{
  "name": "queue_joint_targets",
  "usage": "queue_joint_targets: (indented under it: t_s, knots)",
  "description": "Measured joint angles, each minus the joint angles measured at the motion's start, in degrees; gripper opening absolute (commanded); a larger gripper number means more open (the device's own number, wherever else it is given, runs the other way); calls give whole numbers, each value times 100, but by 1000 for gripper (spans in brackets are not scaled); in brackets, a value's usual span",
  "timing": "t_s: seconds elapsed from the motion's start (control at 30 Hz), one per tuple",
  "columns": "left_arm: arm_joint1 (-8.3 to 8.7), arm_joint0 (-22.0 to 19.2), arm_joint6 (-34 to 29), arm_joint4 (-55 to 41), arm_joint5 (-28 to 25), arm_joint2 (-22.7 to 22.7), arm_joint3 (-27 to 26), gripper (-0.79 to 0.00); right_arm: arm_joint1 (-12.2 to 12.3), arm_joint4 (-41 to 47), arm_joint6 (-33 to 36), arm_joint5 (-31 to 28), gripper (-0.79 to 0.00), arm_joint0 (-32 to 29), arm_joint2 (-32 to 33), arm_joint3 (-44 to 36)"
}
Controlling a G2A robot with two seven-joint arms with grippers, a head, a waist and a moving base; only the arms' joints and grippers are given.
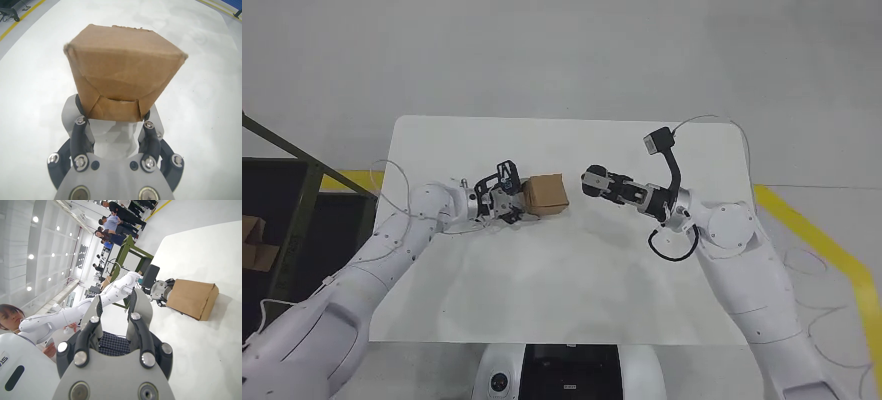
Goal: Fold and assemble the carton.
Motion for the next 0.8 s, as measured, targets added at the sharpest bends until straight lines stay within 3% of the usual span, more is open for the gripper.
queue_joint_targets:
  t_s: [0.3, 0.47, 0.57, 0.7, 0.8]
  knots:
    - [129, 165, 442, -128, -217, -412, -87, 0, 15, -45, -56, -178, -468, 14, -19, 28]
    - [357, 524, 986, -626, -860, -970, -595, 0, 15, -300, -432, -560, -434, 79, 41, 341]
    - [528, 810, 882, -1216, -919, -1229, -1106, 0, 12, -617, -814, -784, -400, 122, 85, 603]
    - [772, 1124, 421, -1774, -909, -1661, -1695, 0, 18, -1038, -1357, -962, -274, 151, 202, 900]
    - [908, 1332, -5, -2209, -864, -2067, -1931, 0, 33, -1526, -1783, -1041, -114, 165, 300, 1082]
